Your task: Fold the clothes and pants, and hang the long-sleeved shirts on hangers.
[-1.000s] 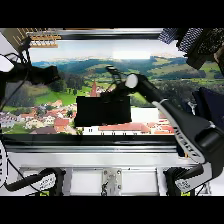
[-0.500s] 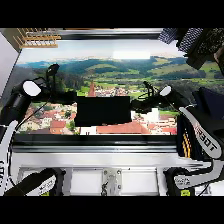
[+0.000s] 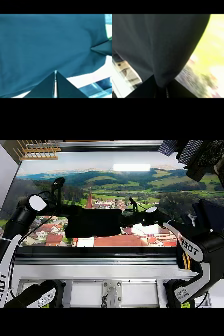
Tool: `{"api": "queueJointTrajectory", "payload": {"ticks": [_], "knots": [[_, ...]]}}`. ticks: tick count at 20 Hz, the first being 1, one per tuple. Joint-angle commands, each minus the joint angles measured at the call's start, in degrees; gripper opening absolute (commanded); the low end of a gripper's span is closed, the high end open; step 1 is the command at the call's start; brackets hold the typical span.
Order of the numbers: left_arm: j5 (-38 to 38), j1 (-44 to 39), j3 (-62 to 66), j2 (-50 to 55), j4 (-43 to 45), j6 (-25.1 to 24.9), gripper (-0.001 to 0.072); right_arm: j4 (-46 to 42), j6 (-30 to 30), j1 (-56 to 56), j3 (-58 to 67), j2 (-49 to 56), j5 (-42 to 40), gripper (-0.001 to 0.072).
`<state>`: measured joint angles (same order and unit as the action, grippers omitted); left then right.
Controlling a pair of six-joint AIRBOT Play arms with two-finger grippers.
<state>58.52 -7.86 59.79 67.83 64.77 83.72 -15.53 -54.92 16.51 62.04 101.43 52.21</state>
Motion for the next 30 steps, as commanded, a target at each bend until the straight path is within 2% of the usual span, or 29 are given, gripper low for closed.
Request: {"api": "queueJointTrajectory", "payload": {"ticks": [1, 3, 6, 9, 13, 18, 27, 30], "knots": [[0.02, -0.13, -0.04, -0.02, -0.04, 0.31, 0.0007, 2.21, 1.77, 1.01, 1.62, -0.35, -0.74, 0.0015], [-0.02, -0.13, -0.04, -0.02, -0.35, 0.31, 0.0007, -8.96, -6.49, -2.36, 3.65, -4.00, 0.13, 0.0015], [-0.11, -0.13, -0.04, -0.02, -0.35, 0.31, 0.0007, -32.39, -22.08, -12.11, 9.01, -12.50, 9.31, 0.0015], [-0.28, -0.13, -0.04, -0.02, -0.35, 0.31, 0.0007, -43.43, -28.11, -24.90, 15.41, -21.11, 18.16, 0.0015], [-0.28, -0.13, -0.04, -0.02, -0.35, 0.31, 0.0007, -44.89, -29.86, -41.62, 21.62, -28.22, 19.43, 0.0015], [-0.28, -0.13, -0.04, -0.02, -0.35, 0.31, 0.0007, -41.86, -29.99, -56.65, 27.54, -29.73, 19.32, 0.0015], [-0.26, -0.13, -0.04, 0.46, -0.31, 0.26, 0.0008, -39.98, -30.03, -65.16, 37.46, -31.98, 19.19, 0.0014], [-0.11, -0.13, -0.04, 1.92, -0.35, 0.26, 0.0007, -43.32, -30.03, -67.01, 37.57, -33.86, 23.96, 0.0015]]}}
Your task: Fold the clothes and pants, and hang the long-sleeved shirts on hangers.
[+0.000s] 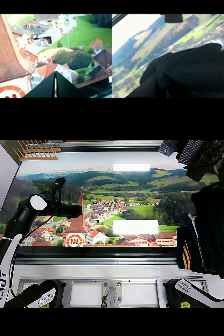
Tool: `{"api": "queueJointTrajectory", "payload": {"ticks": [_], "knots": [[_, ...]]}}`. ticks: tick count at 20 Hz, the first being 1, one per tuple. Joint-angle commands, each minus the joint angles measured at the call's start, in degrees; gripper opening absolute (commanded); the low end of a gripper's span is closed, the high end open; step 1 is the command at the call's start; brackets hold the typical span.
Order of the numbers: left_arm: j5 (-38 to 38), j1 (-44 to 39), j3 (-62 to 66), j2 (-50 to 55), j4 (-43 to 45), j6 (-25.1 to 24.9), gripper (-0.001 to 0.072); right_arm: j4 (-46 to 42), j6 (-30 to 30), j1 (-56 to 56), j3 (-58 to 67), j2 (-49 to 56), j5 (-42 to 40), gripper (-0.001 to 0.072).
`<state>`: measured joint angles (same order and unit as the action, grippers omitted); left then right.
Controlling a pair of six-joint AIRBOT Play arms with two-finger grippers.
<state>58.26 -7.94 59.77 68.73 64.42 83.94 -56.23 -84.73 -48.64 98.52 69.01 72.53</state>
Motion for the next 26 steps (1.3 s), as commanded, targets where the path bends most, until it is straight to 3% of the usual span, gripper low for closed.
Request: {"api": "queueJointTrajectory", "payload": {"ticks": [1, 5, 7, 10, 15, 23, 24, 25, 26], "knots": [[0.22, -0.04, -0.02, 1.68, 0.00, 0.04, 0.0007, -4.83, -0.24, -2.08, 1.09, -1.60, 6.23, 0.0015], [0.15, -0.07, -0.02, 3.37, -0.04, 0.02, 0.0007, -21.09, -3.76, -1.97, 0.61, -1.97, 14.75, 0.0014], [0.07, -0.04, -0.02, 3.34, 0.02, 0.02, 0.0007, -32.39, -5.79, -1.99, -2.32, -3.37, 16.44, 0.0014], [0.00, -0.04, -0.02, 3.34, 0.00, 0.00, 0.0007, -41.55, -6.43, -2.01, -9.81, -6.14, 16.35, 0.0014], [0.22, -0.04, -0.02, 3.34, -0.02, 0.00, 0.0007, -46.75, -6.43, -2.01, -19.08, -7.63, 16.31, 0.0015], [0.24, -0.04, -0.02, 3.34, 0.00, 0.00, 0.0007, -49.44, -7.50, -2.01, -20.81, -7.85, 17.14, 0.0045], [0.24, -0.04, 0.00, 3.34, 0.00, 0.00, 0.0008, -49.46, -7.54, -2.01, -20.81, -7.85, 17.49, 0.0202], [0.24, -0.04, -0.02, 3.34, 0.00, 0.00, 0.0007, -49.44, -8.11, -2.01, -20.81, -7.85, 17.84, 0.0431], [0.22, -0.04, -0.02, 3.34, 0.00, 0.00, 0.0007, -49.33, -9.03, -1.99, -20.81, -7.93, 17.97, 0.0541]]}}
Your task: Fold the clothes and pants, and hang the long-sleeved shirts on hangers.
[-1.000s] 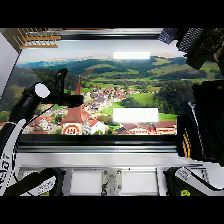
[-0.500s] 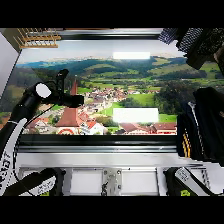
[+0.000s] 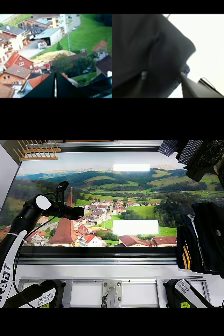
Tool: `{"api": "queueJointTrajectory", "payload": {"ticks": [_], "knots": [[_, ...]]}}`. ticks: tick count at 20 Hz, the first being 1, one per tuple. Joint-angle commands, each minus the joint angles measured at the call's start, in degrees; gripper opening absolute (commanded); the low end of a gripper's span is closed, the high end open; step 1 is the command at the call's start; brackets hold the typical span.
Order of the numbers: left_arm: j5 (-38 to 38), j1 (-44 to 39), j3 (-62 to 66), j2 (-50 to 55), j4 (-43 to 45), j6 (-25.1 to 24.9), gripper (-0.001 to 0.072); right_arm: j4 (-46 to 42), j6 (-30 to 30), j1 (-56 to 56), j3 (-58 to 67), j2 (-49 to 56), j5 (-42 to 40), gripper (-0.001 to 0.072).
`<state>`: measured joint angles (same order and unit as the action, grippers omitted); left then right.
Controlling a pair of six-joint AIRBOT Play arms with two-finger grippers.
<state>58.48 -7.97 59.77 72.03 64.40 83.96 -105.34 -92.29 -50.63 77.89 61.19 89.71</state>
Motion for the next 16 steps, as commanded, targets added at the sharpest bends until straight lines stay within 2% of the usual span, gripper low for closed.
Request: {"api": "queueJointTrajectory", "payload": {"ticks": [1, 4, 6, 9, 13, 16], "knots": [[-0.02, -0.02, -0.02, 0.04, 0.02, -0.04, 0.0007, 0.72, -2.12, 0.02, -0.17, -0.48, 0.07, 0.0535], [-0.94, -0.04, -0.02, -1.03, -0.04, -0.02, 0.0007, 12.98, -1.92, 2.36, -0.17, -5.97, -11.63, 0.0534], [-2.71, -0.04, -0.02, -4.33, 0.04, 0.02, 0.0007, 22.21, 1.73, 7.87, -0.17, -10.88, -18.56, 0.0533], [-2.93, -0.04, -0.02, -9.07, -0.04, 0.04, 0.0007, 31.74, 5.81, 21.31, -0.96, -14.78, -19.28, 0.0534], [-2.36, -0.04, -0.02, -13.35, -0.04, 0.07, 0.0007, 33.59, 5.97, 41.94, -5.70, -15.26, -21.44, 0.0534], [-1.88, -0.02, -0.02, -15.21, -0.04, 0.07, 0.0007, 33.57, 5.99, 52.37, -8.61, -14.23, -23.67, 0.0534]]}}
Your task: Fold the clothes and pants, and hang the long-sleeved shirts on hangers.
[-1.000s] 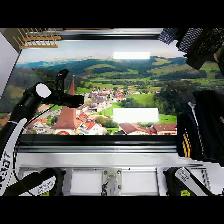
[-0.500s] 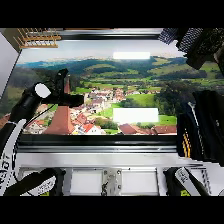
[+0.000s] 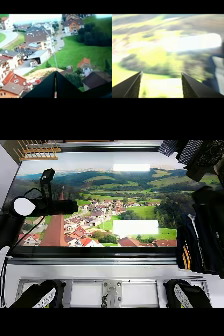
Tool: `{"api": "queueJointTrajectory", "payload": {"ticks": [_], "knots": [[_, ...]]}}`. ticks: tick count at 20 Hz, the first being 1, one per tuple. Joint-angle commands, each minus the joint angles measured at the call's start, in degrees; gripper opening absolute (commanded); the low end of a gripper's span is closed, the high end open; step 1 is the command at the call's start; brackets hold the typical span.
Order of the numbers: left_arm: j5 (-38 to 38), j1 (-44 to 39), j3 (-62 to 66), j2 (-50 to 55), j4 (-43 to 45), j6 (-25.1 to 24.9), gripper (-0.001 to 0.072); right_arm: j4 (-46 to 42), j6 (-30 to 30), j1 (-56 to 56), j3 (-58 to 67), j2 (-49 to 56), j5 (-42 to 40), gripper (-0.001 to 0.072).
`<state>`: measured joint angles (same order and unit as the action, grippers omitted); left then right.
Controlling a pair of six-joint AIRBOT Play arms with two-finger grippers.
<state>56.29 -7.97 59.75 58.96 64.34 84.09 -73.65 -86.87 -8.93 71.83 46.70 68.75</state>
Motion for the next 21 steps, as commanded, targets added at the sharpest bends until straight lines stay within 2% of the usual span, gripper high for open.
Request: {"api": "queueJointTrajectory", "payload": {"ticks": [1, 2, 3, 6, 7, 21], "knots": [[0.28, -0.02, 0.00, -2.67, 0.02, -0.09, 0.0008, 1.90, 0.55, 12.74, -2.75, 0.83, -2.56, 0.0533], [0.24, -0.02, 0.00, -3.15, 0.04, -0.09, 0.0007, 1.90, 0.57, 14.45, -2.75, 1.44, -2.32, 0.0530], [0.20, -0.02, 0.00, -3.56, 0.04, -0.09, 0.0007, 1.92, 0.55, 15.56, -2.75, 1.97, -2.34, 0.0468], [0.02, -0.02, 0.00, -4.57, 0.13, -0.09, 0.0008, 1.92, 0.57, 16.83, -2.75, 3.17, -2.34, 0.0054], [0.02, -0.02, 0.00, -4.66, 0.15, -0.09, 0.0007, 1.90, 0.55, 16.81, -2.75, 3.48, -2.34, 0.0016], [0.04, -0.02, 0.00, -4.66, 0.11, -0.09, 0.0007, 1.90, 0.55, 16.81, -2.73, 3.82, -1.29, 0.0018]]}}
